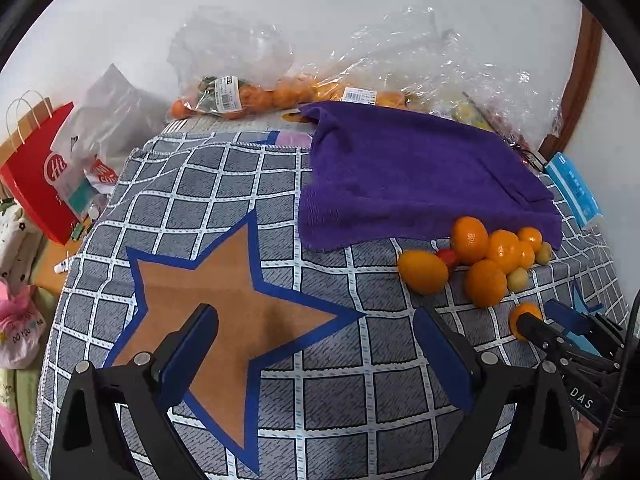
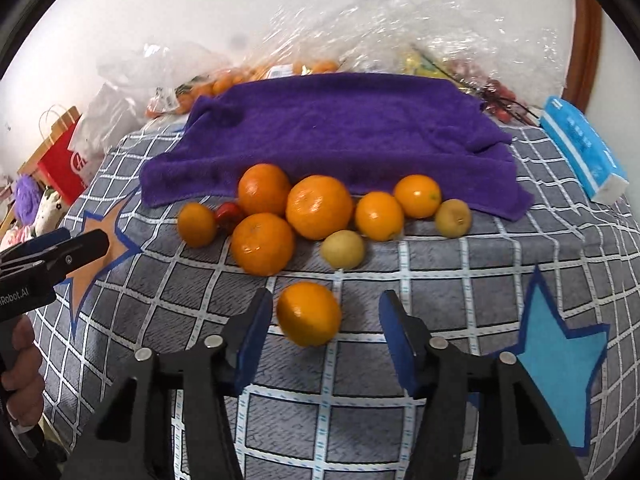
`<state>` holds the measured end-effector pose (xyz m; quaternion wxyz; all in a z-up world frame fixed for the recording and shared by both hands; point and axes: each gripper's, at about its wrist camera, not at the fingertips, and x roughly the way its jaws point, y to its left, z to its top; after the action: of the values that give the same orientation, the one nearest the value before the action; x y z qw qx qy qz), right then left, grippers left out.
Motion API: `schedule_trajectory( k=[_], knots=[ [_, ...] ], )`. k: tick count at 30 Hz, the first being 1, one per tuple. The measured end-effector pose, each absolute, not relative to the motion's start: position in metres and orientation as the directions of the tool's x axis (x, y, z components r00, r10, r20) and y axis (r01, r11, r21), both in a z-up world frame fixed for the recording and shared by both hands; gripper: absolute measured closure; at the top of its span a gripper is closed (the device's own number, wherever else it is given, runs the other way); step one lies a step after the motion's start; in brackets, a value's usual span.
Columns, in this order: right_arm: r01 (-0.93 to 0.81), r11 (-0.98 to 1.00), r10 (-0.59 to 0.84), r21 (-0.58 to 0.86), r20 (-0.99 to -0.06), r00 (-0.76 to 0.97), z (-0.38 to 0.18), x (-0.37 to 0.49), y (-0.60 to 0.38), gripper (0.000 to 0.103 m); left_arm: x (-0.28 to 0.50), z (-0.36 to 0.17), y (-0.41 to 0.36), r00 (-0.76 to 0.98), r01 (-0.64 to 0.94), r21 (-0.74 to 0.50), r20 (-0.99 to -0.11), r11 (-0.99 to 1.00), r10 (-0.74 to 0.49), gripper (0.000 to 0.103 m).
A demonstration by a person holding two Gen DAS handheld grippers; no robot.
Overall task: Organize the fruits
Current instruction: 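Grasp the orange in front of the row with the right tool, then grasp the oval orange kumquat with the left tool while the right tool holds the orange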
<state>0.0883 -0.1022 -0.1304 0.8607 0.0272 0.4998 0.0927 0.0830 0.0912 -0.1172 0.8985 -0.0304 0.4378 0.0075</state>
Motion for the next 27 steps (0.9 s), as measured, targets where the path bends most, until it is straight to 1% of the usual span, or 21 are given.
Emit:
schedule_trajectory(
  k=[2, 5, 8, 12, 16, 27],
  knots=[
    [-0.139, 0.981, 0.184, 0.133, -0.858, 0.48, -0.133, 0.089, -0.1, 0.059, 0.083, -0.117, 0.09, 0.621, -0.031, -0.05, -0.784, 0.998, -0.02, 0.005],
    [-0.144, 0.98, 0.191, 0.138, -0.863, 0.468, -0.136, 0.09, -0.098, 0.063, 0.084, -0.118, 0.09, 0.617, -0.022, -0.058, -0.786, 0.998, -0.032, 0.007],
    [-0.156, 0.975, 0.214, 0.161, -0.869, 0.446, -0.142, 0.093, -0.098, 0.068, 0.085, -0.12, 0.091, 0.61, -0.023, -0.064, -0.792, 0.998, -0.037, 0.014],
    [-0.179, 0.972, 0.221, 0.155, -0.864, 0.453, -0.142, 0.09, -0.097, 0.068, 0.087, -0.124, 0.092, 0.594, -0.017, -0.096, -0.802, 0.995, -0.067, 0.022],
    [-0.191, 0.97, 0.226, 0.152, -0.852, 0.472, -0.135, 0.085, -0.102, 0.068, 0.09, -0.127, 0.086, 0.586, -0.007, -0.118, -0.805, 0.993, -0.092, 0.028],
    [-0.135, 0.984, 0.169, 0.115, -0.836, 0.522, -0.122, 0.082, -0.145, 0.068, 0.108, -0.139, 0.049, 0.549, 0.054, -0.156, -0.82, 0.986, -0.159, 0.028]
  ],
)
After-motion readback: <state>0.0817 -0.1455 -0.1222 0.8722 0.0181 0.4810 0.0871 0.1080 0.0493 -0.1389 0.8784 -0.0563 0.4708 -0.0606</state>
